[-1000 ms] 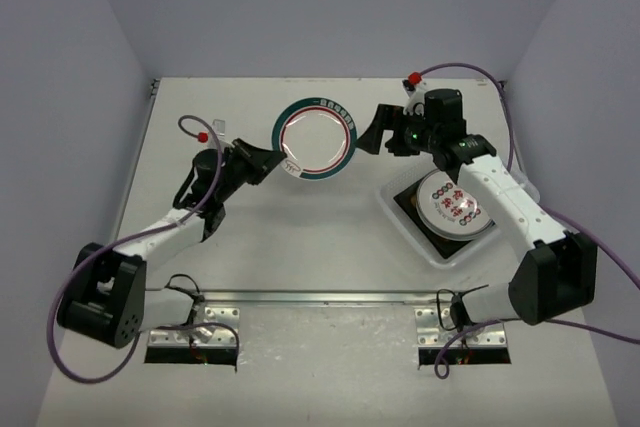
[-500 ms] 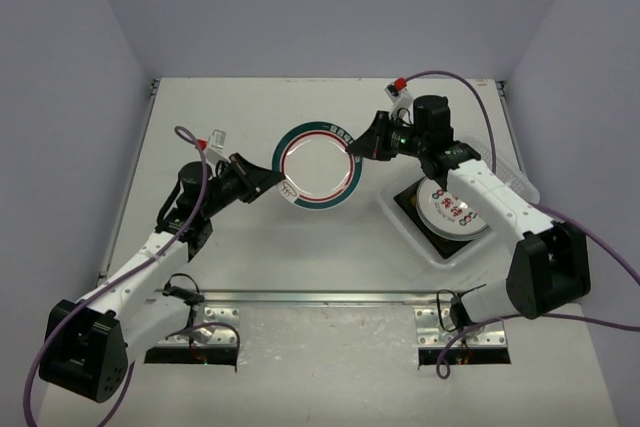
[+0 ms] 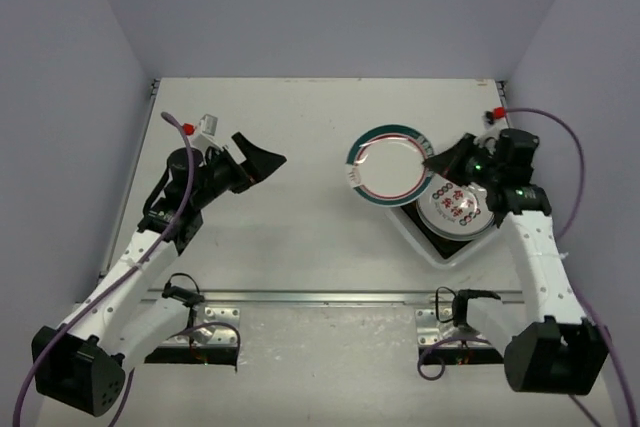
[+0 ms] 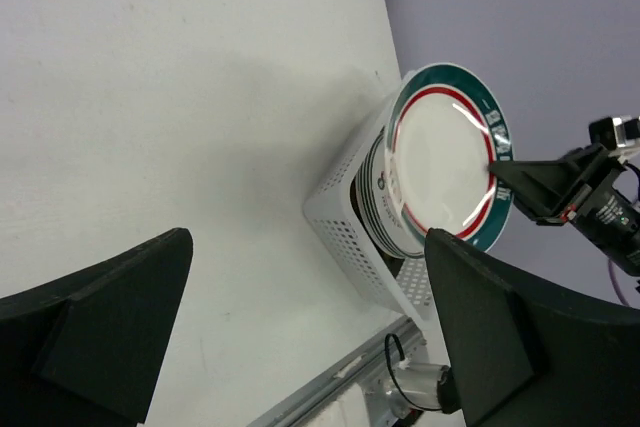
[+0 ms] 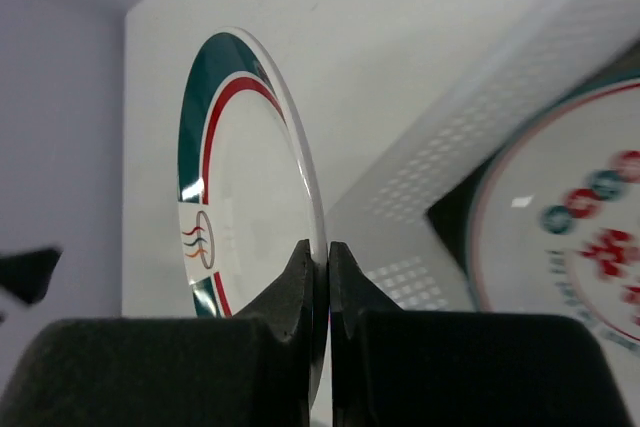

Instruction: Place the plates into the plastic bin on the countertop

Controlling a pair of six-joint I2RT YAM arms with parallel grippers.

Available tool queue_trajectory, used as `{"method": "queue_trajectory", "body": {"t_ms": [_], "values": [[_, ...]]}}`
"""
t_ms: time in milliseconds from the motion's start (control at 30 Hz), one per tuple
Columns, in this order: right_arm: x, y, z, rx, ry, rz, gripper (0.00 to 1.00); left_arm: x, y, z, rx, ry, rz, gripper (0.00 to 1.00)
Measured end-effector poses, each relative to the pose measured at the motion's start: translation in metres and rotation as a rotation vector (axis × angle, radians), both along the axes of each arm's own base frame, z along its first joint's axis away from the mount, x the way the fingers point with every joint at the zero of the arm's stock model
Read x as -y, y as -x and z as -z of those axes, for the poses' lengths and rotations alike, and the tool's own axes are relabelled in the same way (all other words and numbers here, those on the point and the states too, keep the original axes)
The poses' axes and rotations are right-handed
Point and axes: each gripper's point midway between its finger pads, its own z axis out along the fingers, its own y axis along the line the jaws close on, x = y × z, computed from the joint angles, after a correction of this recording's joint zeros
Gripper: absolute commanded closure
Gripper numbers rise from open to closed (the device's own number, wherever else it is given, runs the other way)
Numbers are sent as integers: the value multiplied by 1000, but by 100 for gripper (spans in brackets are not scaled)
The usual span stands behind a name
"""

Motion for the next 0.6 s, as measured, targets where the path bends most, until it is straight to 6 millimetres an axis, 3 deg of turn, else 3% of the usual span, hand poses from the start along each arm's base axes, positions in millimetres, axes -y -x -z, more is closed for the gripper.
{"method": "queue_trajectory", "body": {"t_ms": [100,200,367,500,533,600], "values": [[90,10,-9,7,63,335,100,-13,3,-26,68,-96,-26,0],[134,30,-6,-23,123,526,100,-23,9,-35,104,-182,-35,0],[166,60,22,-135,186,695,100,-42,23,6,30,-347,-37,0],[174,66,49,-232,208,725,97,-45,35,38,-44,-416,4,0],[175,68,57,-252,210,727,90,-45,35,41,-51,-424,12,0],[174,72,69,-285,214,725,47,-44,36,43,-53,-433,24,0]]}}
